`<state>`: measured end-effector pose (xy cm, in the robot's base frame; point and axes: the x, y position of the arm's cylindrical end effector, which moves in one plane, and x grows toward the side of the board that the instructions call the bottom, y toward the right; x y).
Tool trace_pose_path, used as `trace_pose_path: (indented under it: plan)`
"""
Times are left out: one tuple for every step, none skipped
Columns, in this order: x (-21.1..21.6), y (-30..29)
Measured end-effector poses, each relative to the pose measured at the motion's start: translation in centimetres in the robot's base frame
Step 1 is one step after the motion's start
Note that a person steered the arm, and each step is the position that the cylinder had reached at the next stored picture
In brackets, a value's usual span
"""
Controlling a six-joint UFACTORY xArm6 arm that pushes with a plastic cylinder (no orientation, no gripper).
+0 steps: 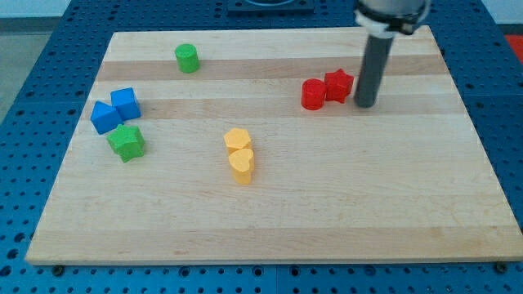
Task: Move the red blocks towards the center left
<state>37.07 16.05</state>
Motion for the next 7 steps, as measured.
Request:
trace_pose_path:
  plan:
    - [-2.0,0.8]
    - [-2.9,-0.9]
    - [-2.6,-3.5]
    - [-1.2,-5.9]
    - [-0.2,-8.0]
    - [0.2,-10.0]
    - [0.6,-12.2]
